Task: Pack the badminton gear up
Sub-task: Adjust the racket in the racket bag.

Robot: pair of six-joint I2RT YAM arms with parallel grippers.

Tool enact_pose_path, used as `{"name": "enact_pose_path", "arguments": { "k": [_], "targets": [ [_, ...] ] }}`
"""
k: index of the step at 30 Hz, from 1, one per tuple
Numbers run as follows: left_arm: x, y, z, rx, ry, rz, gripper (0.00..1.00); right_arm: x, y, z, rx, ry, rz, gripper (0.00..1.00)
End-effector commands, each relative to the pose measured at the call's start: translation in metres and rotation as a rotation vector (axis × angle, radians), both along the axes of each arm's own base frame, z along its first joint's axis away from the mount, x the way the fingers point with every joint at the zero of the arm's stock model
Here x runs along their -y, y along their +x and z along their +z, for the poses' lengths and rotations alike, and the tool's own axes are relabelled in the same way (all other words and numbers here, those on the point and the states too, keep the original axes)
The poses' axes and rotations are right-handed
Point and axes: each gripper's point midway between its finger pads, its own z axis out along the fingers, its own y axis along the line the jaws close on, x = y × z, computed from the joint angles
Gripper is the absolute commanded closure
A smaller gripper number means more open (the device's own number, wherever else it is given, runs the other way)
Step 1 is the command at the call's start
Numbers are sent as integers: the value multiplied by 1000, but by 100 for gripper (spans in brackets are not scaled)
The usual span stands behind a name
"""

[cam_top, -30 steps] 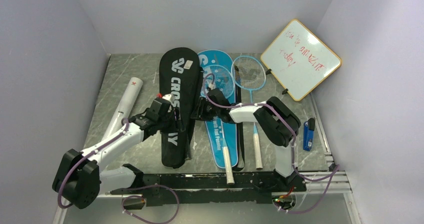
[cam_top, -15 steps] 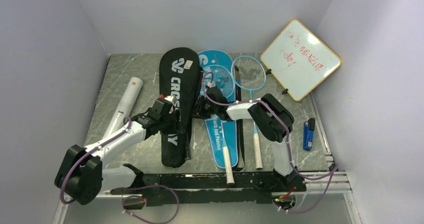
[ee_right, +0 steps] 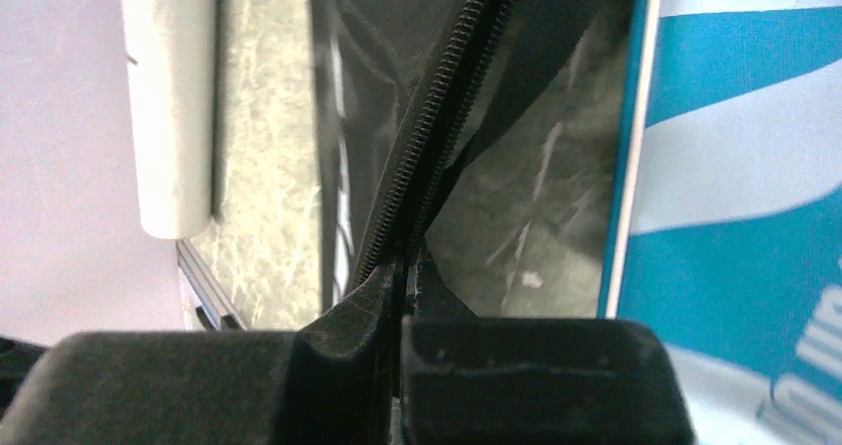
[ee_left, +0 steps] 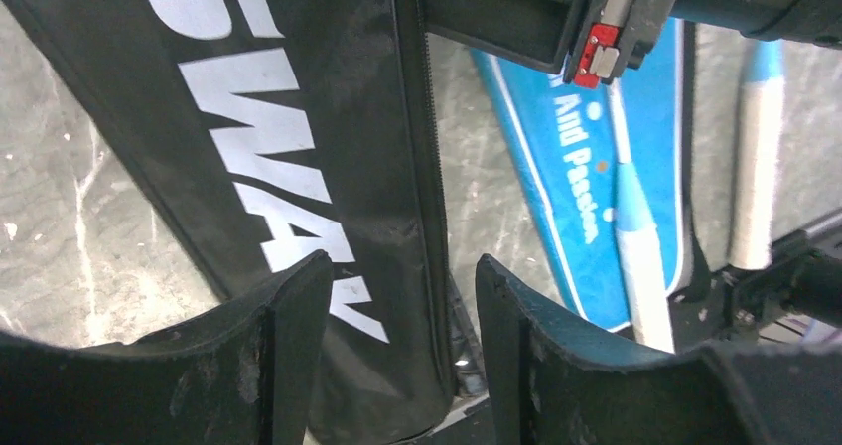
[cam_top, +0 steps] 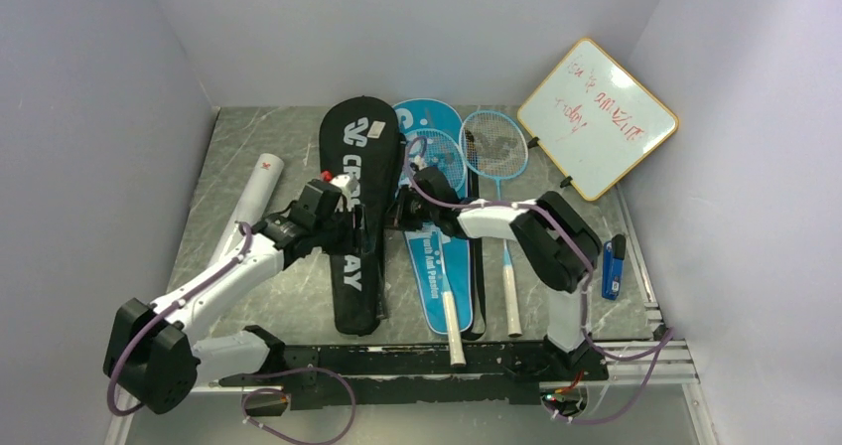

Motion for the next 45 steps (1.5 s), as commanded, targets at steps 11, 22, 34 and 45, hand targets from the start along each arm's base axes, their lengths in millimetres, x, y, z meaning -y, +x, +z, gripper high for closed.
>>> {"name": "enact_pose_path", "arguments": {
  "k": [11, 22, 34, 45],
  "targets": [
    [69, -55, 45, 5, -81, -258, 29, 53, -16, 113, 311, -119, -105, 100],
    [118, -90, 57, 23, -140, -332, 20, 70, -39, 116, 389, -299, -112, 100],
    [114, -129, 21, -47, -155, -209, 8, 67, -40, 115, 382, -267, -119, 100],
    [133, -129, 2, -35, -185, -250, 3, 70, -44, 116, 377, -256, -121, 100]
  ]
}}
